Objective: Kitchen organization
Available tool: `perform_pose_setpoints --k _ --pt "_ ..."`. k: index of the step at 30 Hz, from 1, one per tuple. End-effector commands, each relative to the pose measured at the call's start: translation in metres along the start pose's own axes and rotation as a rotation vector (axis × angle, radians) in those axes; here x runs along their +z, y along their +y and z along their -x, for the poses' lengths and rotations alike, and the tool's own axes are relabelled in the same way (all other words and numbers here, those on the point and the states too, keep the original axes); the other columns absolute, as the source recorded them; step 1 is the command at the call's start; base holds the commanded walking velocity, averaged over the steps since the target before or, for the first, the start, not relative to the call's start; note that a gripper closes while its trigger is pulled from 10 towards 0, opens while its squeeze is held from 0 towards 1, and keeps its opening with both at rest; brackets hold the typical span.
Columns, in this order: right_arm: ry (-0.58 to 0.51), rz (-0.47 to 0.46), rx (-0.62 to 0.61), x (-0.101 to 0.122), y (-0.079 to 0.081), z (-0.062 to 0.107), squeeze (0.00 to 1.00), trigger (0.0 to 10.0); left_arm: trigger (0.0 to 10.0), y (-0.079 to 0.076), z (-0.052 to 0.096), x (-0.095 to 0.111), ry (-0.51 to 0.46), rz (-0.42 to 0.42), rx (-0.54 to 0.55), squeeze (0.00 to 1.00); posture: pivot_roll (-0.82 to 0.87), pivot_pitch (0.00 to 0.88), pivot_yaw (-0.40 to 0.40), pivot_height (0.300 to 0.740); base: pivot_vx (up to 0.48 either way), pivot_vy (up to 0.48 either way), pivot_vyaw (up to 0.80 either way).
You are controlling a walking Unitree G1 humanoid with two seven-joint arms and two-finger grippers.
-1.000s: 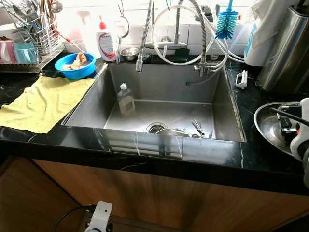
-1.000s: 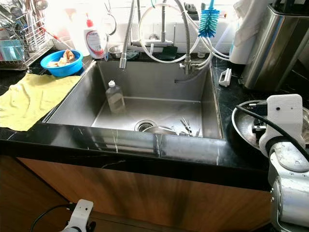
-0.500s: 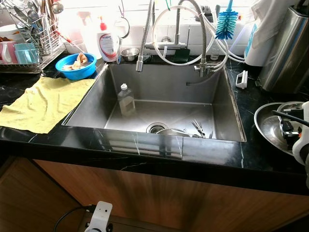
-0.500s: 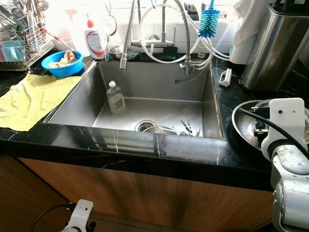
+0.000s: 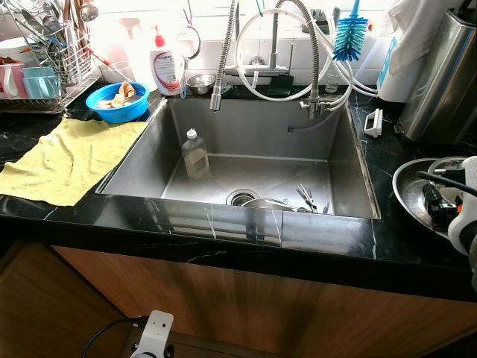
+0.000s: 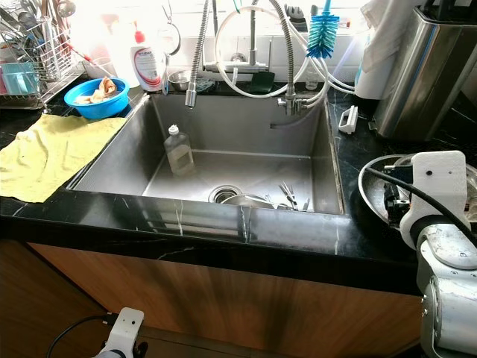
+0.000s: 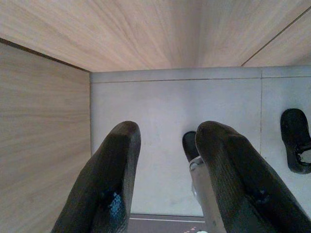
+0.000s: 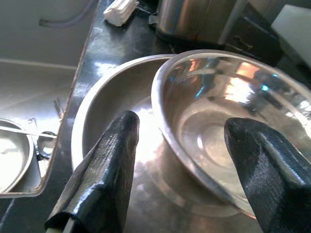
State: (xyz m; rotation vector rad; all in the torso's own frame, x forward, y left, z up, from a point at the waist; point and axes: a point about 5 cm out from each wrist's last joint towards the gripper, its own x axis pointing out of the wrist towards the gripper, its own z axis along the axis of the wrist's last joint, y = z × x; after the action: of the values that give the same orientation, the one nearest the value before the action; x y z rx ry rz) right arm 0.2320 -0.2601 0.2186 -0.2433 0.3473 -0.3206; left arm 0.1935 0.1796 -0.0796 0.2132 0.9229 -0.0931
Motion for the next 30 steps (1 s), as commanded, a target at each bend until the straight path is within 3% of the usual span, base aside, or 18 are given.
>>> perform_pose_setpoints --k 1,12,30 --pt "-0.008 0.002 0.009 0.000 -0.001 0.000 0.00 10.0 10.0 0.003 0.000 0.000 0.002 -0.006 0.003 0.00 -0.24 0.000 0.066 0.740 0.000 0.000 0.00" --pt "0.021 0.018 -0.057 -0.004 -0.015 -0.002 0.00 10.0 10.0 0.003 0.000 0.000 0.002 -0.005 0.003 0.00 -0.24 0.000 0.066 0.740 0.000 0.000 0.00" --pt "0.065 0.072 0.008 -0.014 -0.013 -0.006 0.00 10.0 10.0 0.003 0.000 0.000 0.003 -0.003 0.004 0.00 -0.23 0.000 0.064 0.740 0.000 0.000 0.00"
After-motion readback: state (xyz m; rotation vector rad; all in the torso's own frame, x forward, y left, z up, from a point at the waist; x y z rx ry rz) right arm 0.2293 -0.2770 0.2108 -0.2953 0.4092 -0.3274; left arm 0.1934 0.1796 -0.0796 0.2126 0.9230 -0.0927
